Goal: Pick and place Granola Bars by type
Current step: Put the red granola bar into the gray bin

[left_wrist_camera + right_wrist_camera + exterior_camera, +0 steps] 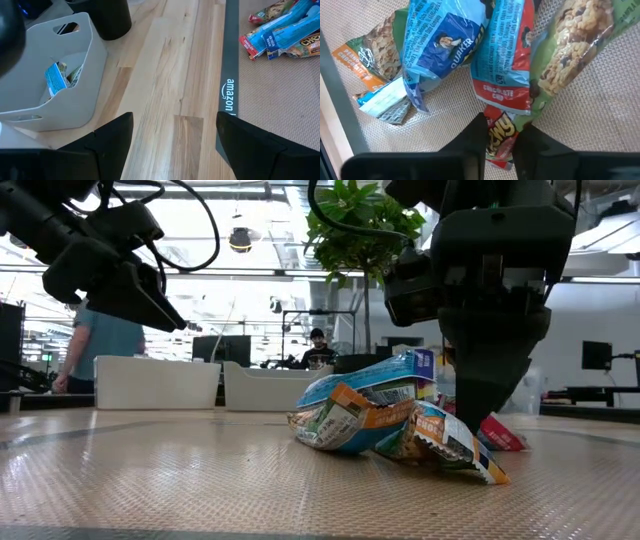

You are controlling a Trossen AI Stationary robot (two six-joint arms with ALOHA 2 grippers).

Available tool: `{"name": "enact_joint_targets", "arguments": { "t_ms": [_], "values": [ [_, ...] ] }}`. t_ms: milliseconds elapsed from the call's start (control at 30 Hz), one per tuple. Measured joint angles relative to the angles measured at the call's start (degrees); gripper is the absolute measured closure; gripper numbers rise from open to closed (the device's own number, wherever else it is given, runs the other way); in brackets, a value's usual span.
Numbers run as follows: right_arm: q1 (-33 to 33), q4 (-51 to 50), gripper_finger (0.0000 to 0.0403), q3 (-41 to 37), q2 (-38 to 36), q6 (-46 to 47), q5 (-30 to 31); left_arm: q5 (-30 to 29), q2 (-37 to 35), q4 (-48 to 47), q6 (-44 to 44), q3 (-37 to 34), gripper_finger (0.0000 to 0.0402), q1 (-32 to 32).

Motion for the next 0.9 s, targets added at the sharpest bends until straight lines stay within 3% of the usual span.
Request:
{"name": "enact_joint_targets", "arguments": {
  "t_ms": [167, 300, 600, 800, 900],
  "values": [
    [-0.02, -1.6, 0.0355, 0.13, 0.06, 2.35, 1.06, -0.02, 0.0, 0.0, -0.02, 0.0, 0.0123, -0.01],
    [0.24, -4.97, 0.0357, 0.02, -1.12, 5.71, 5.33, -0.24, 0.0, 0.0, -0.02, 0.0, 0.0123, 0.0],
    [-1.56, -17.05, 0.0366, -0.31, -7.76, 9.4, 22.61, -4.29, 0.0, 1.01, -0.04, 0.0, 0.0123, 0.0],
    [-6.81, -14.46, 0.0364, -0.2, -14.37, -3.79, 32.69, -12.11, -0.01, 9.84, 5.24, 0.0, 0.0123, 0.0],
    [-11.28, -9.76, 0.0365, -0.19, -17.11, -16.0, 33.11, -16.59, -0.76, 15.56, 12.26, 0.86, 0.0123, 0.13]
  ]
}}
